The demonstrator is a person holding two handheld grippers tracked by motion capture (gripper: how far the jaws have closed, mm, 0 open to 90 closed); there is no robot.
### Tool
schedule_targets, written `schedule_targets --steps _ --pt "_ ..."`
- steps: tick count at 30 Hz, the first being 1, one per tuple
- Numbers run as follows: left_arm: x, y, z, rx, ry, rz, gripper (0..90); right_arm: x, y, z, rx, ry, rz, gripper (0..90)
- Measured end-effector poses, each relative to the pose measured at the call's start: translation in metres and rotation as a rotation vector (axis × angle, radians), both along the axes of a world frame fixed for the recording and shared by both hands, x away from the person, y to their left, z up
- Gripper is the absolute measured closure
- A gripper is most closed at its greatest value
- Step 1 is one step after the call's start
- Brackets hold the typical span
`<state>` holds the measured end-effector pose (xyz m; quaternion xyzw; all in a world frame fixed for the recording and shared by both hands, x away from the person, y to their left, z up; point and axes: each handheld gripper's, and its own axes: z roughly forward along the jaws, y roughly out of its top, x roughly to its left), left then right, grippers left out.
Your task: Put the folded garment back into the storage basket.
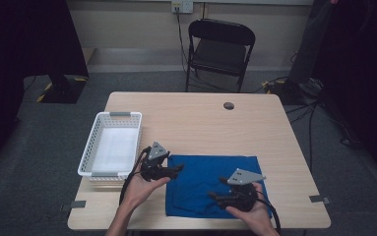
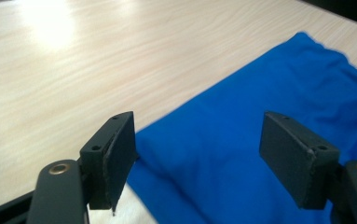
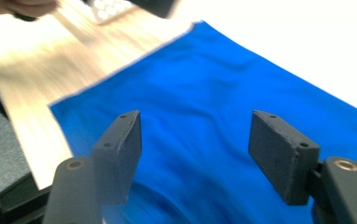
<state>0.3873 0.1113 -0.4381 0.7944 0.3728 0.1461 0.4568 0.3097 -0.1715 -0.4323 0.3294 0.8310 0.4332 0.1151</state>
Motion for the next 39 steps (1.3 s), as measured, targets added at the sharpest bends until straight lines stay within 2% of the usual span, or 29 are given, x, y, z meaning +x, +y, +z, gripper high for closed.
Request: schedule_targets --steps 6,15,19,25,28,30,33,39 --pt "0.014 -0.002 0.003 -0.02 -0.015 0.009 27.7 0.003 0.029 0.004 0.025 -0.002 0.082 39.0" --pt "0.027 -0.002 -0.013 0.001 0.031 -0.001 32.3 0.002 0.063 -0.002 0.048 0.033 0.169 45.4" --pt "0.033 -0.005 -0.022 0.018 0.063 -0.026 33.0 0.001 0.075 -0.01 0.04 0.057 0.2 44.1" --pt "0.043 -0.008 -0.032 0.03 0.084 -0.025 34.1 0.002 0.094 -0.022 0.014 0.093 0.243 38.7" --pt "0.045 -0.007 -0.036 0.064 0.094 -0.027 32.4 -0.002 0.103 -0.03 -0.02 0.104 0.258 33.7" --pt "0.047 -0.003 -0.038 0.049 0.102 -0.005 32.1 -0.005 0.109 -0.036 -0.044 0.1 0.26 32.6" --pt "0.047 0.0 -0.036 0.032 0.096 0.012 31.7 -0.007 0.112 -0.043 -0.041 0.095 0.245 31.2" --pt "0.047 -0.004 -0.035 0.056 0.085 0.001 31.0 -0.009 0.119 -0.049 -0.023 0.088 0.239 28.2"
